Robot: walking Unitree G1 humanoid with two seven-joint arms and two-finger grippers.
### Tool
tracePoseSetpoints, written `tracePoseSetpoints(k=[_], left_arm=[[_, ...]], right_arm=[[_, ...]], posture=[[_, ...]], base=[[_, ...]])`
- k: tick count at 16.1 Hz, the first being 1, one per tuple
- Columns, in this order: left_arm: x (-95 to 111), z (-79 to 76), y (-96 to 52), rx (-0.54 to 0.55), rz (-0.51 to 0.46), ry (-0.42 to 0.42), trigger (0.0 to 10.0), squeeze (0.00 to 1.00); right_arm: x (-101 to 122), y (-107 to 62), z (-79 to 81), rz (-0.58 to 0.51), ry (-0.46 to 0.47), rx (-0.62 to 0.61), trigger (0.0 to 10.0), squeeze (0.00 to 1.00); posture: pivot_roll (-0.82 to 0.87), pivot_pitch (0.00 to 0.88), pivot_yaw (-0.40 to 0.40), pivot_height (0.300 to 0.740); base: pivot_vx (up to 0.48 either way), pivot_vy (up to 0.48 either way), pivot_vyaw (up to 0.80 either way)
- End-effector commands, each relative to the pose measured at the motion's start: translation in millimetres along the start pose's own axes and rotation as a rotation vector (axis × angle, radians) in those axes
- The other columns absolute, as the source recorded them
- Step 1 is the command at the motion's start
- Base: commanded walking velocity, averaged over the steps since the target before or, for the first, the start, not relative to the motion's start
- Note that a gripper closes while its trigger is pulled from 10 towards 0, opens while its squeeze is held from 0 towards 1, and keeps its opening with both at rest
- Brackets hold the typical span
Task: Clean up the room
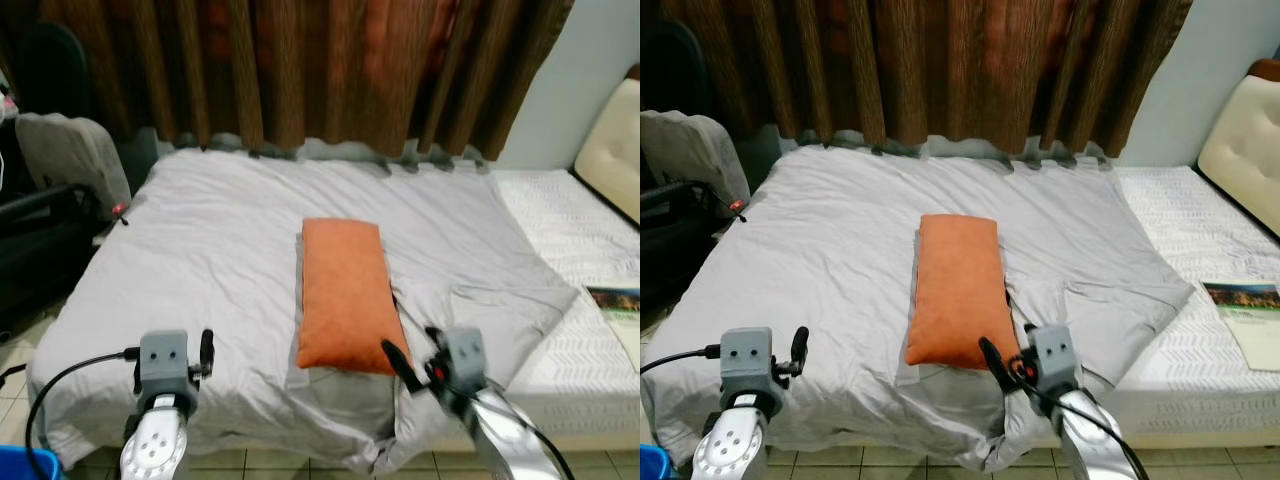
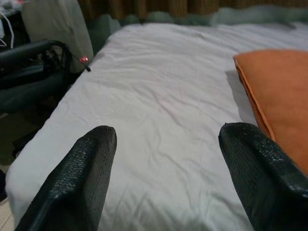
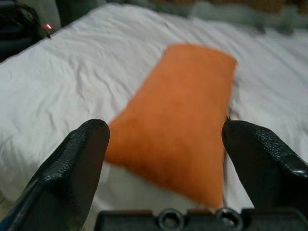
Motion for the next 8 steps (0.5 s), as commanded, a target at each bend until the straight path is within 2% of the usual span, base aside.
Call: tracePoseSetpoints(k=[1,3,5,8], left_arm=[[8,-4.6,-3.8,-0.029,-0.015,0.024,10.0,0.00],[8,-3.3,0.1,-0.028,-0.011,0.021,10.0,0.00],[15,-7.0,7.4,-0.037,-0.019,0.017,10.0,0.00],[16,-7.6,7.0,-0.034,-0.013,0.021,10.0,0.00]], right_arm=[[4,-7.6,-7.1,0.003,0.008,-0.025,10.0,0.00],[-1,-8.0,-5.4,0.011,0.008,-0.025,10.0,0.00],[3,-2.1,-4.0,0.007,0.011,-0.031,10.0,0.00],[5,0.3,-5.8,0.013,0.007,-0.030,10.0,0.00]], posture=[[0.11,0.000,-0.060,0.740],[0.10,0.000,-0.050,0.740],[0.09,0.000,-0.037,0.740],[0.09,0.000,-0.036,0.740]], base=[[0.000,0.000,0.00],[0.000,-0.133,0.00],[0.000,-0.463,0.00],[0.000,-0.456,0.00]])
Point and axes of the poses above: a point about 5 cm out from each wrist's last joint towards the gripper, its own y axis pointing out of the wrist towards the gripper, its own x axis along the axis of the wrist's last joint, z = x × y, the point moved 5 cm from there along y, pointing out of the wrist towards the gripper, and after that the axes turned 14 degrees about y, right-handed, at the moved point
